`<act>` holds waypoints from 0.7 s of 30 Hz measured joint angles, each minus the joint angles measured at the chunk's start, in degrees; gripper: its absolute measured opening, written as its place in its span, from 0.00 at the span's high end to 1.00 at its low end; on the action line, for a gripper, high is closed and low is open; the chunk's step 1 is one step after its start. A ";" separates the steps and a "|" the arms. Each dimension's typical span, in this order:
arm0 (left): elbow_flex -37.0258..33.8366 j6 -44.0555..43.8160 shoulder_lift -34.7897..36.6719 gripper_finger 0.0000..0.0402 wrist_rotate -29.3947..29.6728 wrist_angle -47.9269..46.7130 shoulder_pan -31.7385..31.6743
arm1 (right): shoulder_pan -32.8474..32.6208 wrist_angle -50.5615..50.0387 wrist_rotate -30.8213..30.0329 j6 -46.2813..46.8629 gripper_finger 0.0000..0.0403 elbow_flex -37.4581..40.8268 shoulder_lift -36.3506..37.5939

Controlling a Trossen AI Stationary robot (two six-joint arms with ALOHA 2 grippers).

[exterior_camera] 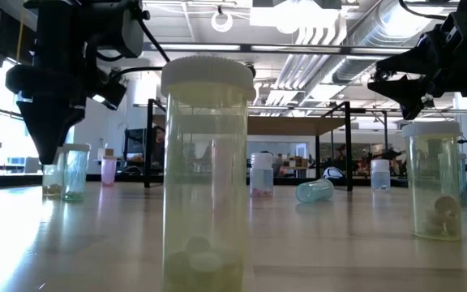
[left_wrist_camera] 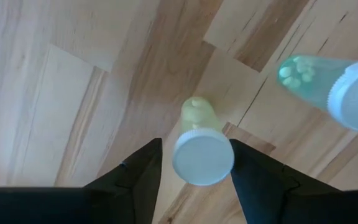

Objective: Pick and place medicine bottles onto shelf by color
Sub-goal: Put the left yellow pill bottle on the shelf

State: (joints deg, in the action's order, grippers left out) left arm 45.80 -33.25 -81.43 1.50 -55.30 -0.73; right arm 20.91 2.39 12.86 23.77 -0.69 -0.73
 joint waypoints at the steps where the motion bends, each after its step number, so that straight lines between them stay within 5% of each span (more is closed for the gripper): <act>1: 0.00 0.02 0.00 0.59 0.00 0.11 0.00 | 0.02 0.00 -0.02 -0.02 0.46 0.00 -0.02; 21: 0.02 1.78 0.00 0.68 0.45 1.44 0.00 | 0.01 0.00 -0.20 -0.02 0.46 0.00 -0.01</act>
State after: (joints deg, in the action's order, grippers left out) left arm 45.82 -31.46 -81.43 1.95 -53.87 -0.73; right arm 20.92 2.39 12.67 23.75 -0.69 -0.74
